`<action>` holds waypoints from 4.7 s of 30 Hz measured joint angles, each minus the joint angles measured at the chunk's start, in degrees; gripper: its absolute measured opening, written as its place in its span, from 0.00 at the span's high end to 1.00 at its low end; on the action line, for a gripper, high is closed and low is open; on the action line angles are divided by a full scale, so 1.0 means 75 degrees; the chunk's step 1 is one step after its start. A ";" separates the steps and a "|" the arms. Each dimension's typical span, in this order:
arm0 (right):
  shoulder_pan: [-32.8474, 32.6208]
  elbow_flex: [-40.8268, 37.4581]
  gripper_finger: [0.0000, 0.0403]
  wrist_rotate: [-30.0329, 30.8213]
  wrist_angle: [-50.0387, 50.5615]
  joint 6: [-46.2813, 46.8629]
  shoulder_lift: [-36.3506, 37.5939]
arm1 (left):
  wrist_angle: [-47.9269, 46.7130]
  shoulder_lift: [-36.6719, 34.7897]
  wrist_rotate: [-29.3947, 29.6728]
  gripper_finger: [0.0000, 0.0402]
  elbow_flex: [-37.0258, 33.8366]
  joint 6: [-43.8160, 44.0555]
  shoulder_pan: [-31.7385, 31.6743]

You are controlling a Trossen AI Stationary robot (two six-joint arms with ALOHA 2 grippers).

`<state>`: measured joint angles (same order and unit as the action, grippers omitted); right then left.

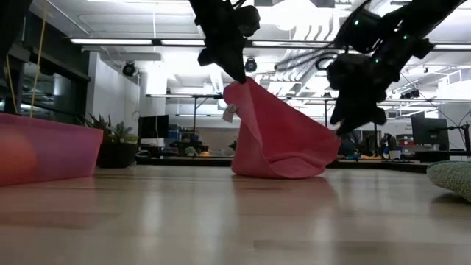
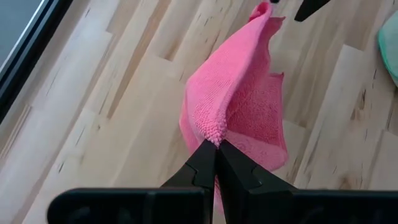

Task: Fold microfiber towels
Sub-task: Fold the pink microfiber towel

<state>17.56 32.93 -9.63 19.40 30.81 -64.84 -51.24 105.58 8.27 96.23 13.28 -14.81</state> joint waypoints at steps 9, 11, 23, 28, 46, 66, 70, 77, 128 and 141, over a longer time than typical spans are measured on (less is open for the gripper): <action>0.0000 0.0000 0.53 0.0090 -0.0178 0.0768 -0.0806 | 0.0006 0.0003 0.0015 1.00 0.0000 0.0009 -0.0003; 0.0000 0.0000 0.53 0.0261 -0.0388 0.0868 -0.0893 | 0.0008 0.0003 0.0015 1.00 0.0000 0.0009 -0.0003; -0.0009 0.0000 0.67 0.0096 -0.0311 0.1111 -0.0914 | 0.0014 0.0009 0.0009 1.00 -0.0003 0.0032 -0.0003; -0.0015 0.0000 0.74 0.0408 -0.0411 0.1293 -0.0935 | 0.0015 0.0009 0.0009 1.00 -0.0003 0.0032 -0.0003; -0.0012 0.0704 0.99 -0.0341 0.1076 0.0817 0.0551 | -0.0445 -0.0621 -0.0067 1.00 -0.0012 -0.0341 -0.0298; 0.0003 0.3639 1.00 0.0758 0.6030 -0.0825 0.0805 | -0.1053 -0.2069 -0.0038 1.00 -0.0006 0.0205 -0.1404; 0.0003 0.2846 1.00 0.0508 0.6044 -0.0497 0.0804 | -0.1882 -0.1838 -0.0126 1.00 -0.0064 0.0595 -0.1423; -0.0288 0.1979 1.00 0.0064 0.5802 -0.0272 0.0802 | -0.1404 -0.1324 -0.1144 1.00 -0.1535 0.1692 -0.0490; 0.0140 0.1970 1.00 0.0530 0.3393 -0.0139 -0.0463 | 0.4880 0.2386 -0.1189 0.45 -0.1260 0.1310 0.1561; 0.0140 0.1970 1.00 0.0624 0.3340 -0.0147 -0.0463 | 0.5095 0.3010 -0.0728 0.53 -0.0851 0.0401 0.1594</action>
<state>18.61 47.70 -4.95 44.45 29.72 -68.31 -13.03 128.16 2.81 89.84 16.29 -2.85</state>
